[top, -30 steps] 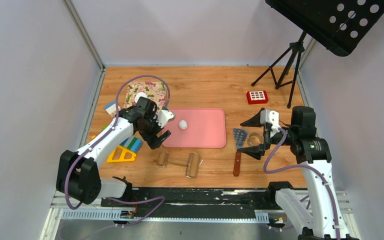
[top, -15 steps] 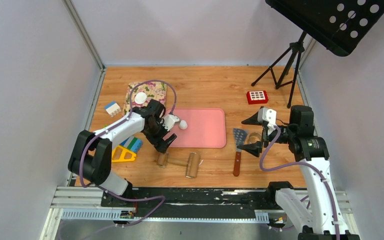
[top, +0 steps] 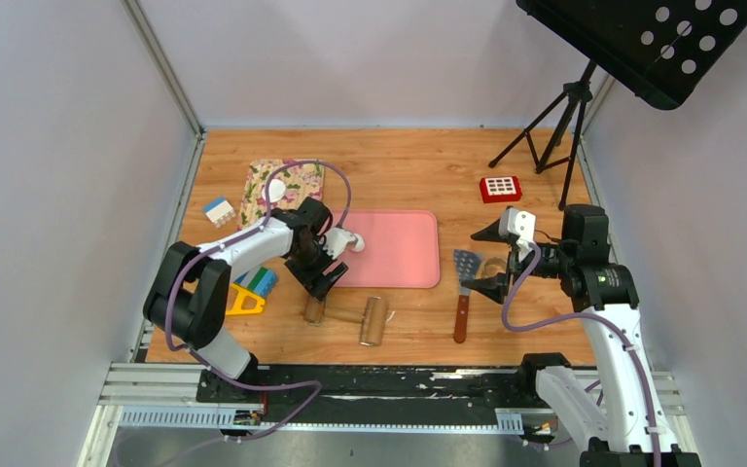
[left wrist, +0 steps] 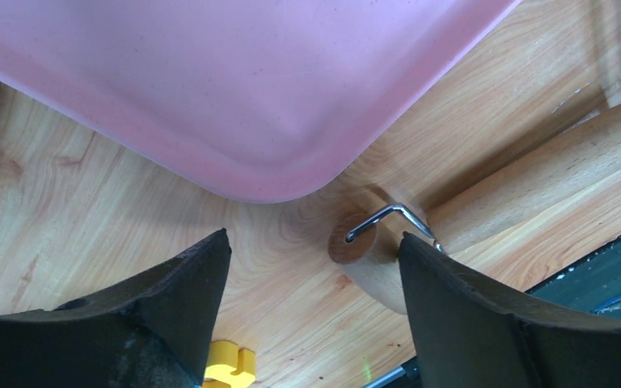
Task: Roll out the dumpling wrappers from the dough
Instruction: Pick up the rolling pin from the center of the board.
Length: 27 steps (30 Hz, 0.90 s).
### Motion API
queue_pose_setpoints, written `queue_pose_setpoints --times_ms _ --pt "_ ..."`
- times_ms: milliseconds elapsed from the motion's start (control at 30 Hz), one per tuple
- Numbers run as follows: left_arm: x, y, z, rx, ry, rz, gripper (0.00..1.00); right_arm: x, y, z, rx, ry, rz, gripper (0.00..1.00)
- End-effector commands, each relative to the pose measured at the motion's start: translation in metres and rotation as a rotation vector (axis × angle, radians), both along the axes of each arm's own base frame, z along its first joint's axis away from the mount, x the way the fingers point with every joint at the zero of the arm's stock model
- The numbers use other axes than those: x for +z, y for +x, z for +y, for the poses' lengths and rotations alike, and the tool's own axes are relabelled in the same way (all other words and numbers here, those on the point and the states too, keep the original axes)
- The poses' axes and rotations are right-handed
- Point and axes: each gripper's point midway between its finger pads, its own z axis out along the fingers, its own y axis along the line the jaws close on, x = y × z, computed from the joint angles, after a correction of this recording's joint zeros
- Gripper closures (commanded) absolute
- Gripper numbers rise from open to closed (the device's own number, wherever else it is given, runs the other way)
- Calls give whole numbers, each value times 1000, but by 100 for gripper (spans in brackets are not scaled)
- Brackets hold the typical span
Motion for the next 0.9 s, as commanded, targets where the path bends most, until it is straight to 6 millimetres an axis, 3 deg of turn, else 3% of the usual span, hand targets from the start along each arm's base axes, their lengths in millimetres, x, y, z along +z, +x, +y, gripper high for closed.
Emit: queue_pose_setpoints --times_ms 0,133,233,433,700,867 --pt "0 10 -2 -1 17 -34 21 3 4 2 18 -7 -63 0" --pt "-10 9 1 1 56 0 31 1 4 2 19 -9 -57 0" --pt "-14 9 4 9 81 11 32 2 4 2 17 -10 -59 0" --pt "-19 9 10 13 119 28 47 3 5 2 19 -9 -63 0" --pt "-10 4 9 -30 103 35 51 6 5 2 16 -8 -68 0" --pt "-10 6 13 -25 119 21 81 7 5 2 13 -6 -67 0"
